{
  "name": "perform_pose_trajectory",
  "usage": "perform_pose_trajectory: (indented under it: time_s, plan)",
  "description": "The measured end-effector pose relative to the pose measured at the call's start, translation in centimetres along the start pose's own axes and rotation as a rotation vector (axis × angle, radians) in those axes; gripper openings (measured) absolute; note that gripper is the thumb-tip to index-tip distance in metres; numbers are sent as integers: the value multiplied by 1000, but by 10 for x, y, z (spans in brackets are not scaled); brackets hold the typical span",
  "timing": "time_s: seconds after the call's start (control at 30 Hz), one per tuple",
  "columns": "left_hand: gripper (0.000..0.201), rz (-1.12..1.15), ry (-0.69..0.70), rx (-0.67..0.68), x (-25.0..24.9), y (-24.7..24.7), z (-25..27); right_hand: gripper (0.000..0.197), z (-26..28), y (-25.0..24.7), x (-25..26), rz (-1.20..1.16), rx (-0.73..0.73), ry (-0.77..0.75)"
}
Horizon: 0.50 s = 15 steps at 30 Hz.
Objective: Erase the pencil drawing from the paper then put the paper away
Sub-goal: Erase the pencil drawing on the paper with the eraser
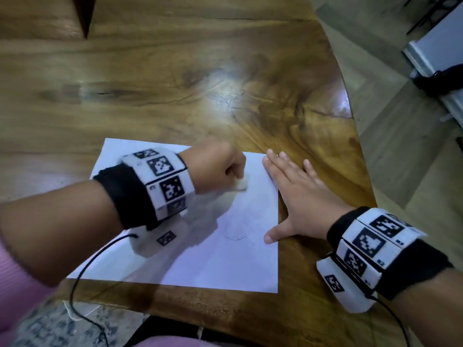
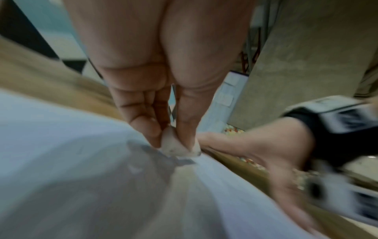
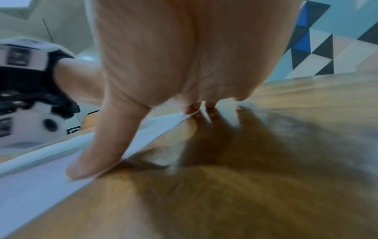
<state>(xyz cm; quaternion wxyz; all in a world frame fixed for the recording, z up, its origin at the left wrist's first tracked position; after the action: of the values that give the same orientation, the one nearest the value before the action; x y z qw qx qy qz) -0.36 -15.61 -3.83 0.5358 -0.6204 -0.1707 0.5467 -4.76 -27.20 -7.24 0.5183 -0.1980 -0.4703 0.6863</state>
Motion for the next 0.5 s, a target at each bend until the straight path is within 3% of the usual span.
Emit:
perform_pose_trajectory:
  time_s: [0.1,0.17,0.37,0.43,0.5]
  plan:
    - [16,22,-50,-132,-6,-12,-27,142,0,2,1,18,11,21]
    - [12,15,-35,-136,-13,-7,-29,142,0,2,0,24,20,28]
    - [12,-17,176,175,-23,30,17,140,1,3,-1,12,61,47]
    - [13,-16,148,117,-21,21,4,141,1,4,-1,13,70,52]
    - [16,-14,63,-24,-17,5,-17,141,2,5,-1,16,77,58]
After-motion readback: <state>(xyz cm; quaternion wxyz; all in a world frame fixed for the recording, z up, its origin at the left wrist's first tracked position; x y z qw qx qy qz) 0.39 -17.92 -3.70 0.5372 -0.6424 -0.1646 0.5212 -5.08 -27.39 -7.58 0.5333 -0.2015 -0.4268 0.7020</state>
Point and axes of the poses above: each hand's wrist, its own z-axis away from the middle knuckle, its own y-axis out of the palm, x = y × z, the point moved 8 cm from there along -z, towards the middle knuckle, and after that the axes turned 5 degrees about -x, right-handed, at the moved point
